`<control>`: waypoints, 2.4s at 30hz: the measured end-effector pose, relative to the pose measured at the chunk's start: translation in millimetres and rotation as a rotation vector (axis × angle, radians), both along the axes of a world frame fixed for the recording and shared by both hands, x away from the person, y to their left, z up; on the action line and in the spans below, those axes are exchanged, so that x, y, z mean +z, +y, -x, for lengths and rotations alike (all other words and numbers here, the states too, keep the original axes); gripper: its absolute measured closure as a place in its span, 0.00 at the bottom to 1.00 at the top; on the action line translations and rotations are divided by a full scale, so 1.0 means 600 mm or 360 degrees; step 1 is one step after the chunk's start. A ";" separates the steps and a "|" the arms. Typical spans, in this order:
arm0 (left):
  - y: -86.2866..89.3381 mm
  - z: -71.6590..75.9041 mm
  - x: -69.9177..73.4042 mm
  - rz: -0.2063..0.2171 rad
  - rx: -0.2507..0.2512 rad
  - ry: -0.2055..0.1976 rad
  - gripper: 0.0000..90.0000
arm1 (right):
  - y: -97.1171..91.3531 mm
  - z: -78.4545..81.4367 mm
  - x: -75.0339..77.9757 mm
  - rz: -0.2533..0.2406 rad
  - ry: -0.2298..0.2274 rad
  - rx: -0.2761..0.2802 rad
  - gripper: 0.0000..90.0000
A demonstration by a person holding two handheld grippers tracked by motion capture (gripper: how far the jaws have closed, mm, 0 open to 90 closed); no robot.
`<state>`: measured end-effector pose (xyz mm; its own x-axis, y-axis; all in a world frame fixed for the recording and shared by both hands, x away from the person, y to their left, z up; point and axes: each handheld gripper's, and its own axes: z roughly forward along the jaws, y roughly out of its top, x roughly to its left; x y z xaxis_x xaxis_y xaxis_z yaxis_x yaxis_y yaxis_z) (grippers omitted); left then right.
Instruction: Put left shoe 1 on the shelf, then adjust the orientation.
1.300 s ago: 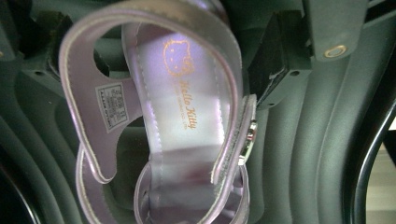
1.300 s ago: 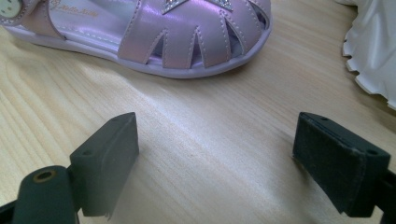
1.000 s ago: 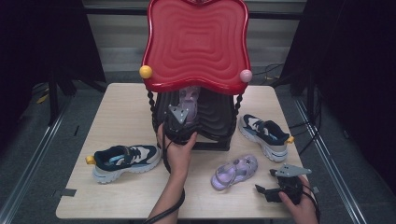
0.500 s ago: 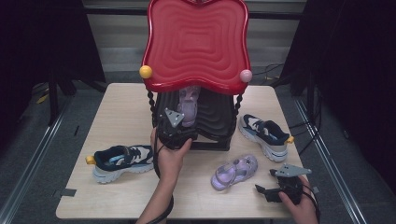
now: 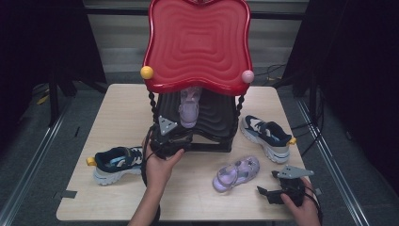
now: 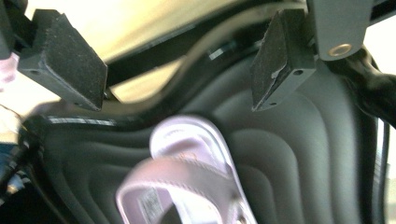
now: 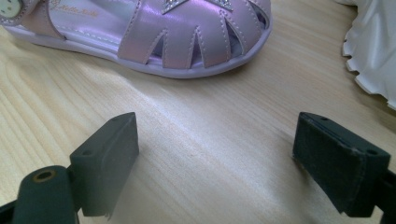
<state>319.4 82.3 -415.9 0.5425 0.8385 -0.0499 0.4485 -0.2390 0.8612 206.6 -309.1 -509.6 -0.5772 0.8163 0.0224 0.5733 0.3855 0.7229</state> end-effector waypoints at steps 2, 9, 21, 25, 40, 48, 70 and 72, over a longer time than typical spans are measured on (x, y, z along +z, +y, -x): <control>0.002 0.005 -0.002 0.0004 -0.0036 0.0009 0.21 | 0.000 0.000 0.000 0.0000 0.0000 0.0000 0.15; 0.011 0.020 -0.003 -0.0048 -0.0117 -0.0013 0.21 | 0.000 0.000 0.000 -0.0004 0.0000 0.0000 0.15; 0.033 0.051 -0.012 -0.0034 -0.0259 0.0036 0.19 | 0.000 0.000 0.000 0.0000 0.0001 -0.0001 0.15; 0.036 0.058 -0.022 -0.0058 -0.0311 0.0068 0.19 | 0.000 0.000 0.000 -0.0003 0.0001 0.0000 0.15; 0.039 0.075 -0.083 -0.0119 -0.0489 0.0191 0.19 | 0.000 0.000 0.000 -0.0002 0.0002 0.0001 0.15; 0.039 0.087 -0.127 -0.0174 -0.0588 0.0309 0.19 | 0.001 0.000 0.000 0.0005 0.0001 -0.0005 0.15; 0.040 0.096 -0.152 -0.0249 -0.0660 0.0254 0.19 | 0.014 -0.016 0.013 -0.0038 -0.0022 -0.0006 0.59; 0.039 0.096 -0.152 -0.0253 -0.0671 0.0247 0.19 | 0.017 -0.017 0.012 -0.0038 -0.0015 0.0011 0.64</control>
<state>262.1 105.7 -507.1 0.8333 0.5508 -0.0463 0.4048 -0.5510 0.7297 216.9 -299.1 -502.5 -0.5830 0.8117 0.0362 0.5639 0.3721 0.7373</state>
